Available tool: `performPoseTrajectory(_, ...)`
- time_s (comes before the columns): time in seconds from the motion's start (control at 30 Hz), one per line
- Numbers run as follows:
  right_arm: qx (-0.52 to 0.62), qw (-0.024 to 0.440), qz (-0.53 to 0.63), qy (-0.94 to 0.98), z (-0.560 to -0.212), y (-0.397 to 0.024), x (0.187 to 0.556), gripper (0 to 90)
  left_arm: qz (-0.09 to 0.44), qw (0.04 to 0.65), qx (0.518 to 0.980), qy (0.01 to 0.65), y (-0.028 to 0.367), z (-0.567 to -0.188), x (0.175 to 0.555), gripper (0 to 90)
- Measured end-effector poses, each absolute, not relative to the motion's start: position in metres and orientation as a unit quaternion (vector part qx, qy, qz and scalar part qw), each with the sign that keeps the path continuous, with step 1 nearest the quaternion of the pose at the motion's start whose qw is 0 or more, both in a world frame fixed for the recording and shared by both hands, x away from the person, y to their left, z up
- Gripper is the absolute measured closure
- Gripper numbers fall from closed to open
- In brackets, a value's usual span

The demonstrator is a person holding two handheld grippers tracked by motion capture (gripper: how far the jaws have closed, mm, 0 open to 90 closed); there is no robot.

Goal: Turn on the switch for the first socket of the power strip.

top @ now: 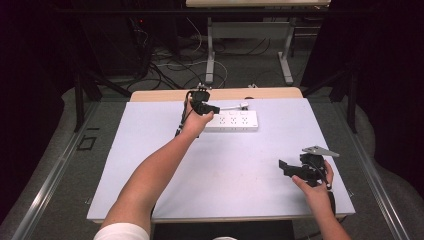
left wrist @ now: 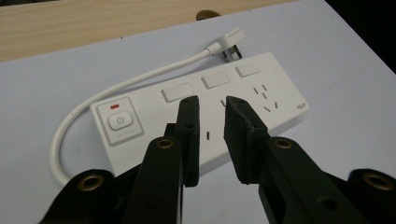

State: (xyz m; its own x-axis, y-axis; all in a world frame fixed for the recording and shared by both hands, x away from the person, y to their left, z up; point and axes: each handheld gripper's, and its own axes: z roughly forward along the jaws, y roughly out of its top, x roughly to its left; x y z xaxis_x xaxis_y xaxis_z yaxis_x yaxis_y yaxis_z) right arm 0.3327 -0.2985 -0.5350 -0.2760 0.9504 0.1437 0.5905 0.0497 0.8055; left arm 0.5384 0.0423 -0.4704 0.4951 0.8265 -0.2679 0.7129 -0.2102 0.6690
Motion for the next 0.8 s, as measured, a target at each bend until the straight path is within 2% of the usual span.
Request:
performPoseTrajectory(0.3,0.559,0.222,0.407,0.688,-0.535,-0.299,0.333,12.3,0.083,0.372,0.773,0.508,0.036,-0.472,0.551,78.8)
performPoseTrajectory(0.8,0.562,0.217,0.413,0.683,-0.533,-0.301,0.33,12.7,0.069,0.371,0.758,0.532,0.036,-0.48,0.569,86.1)
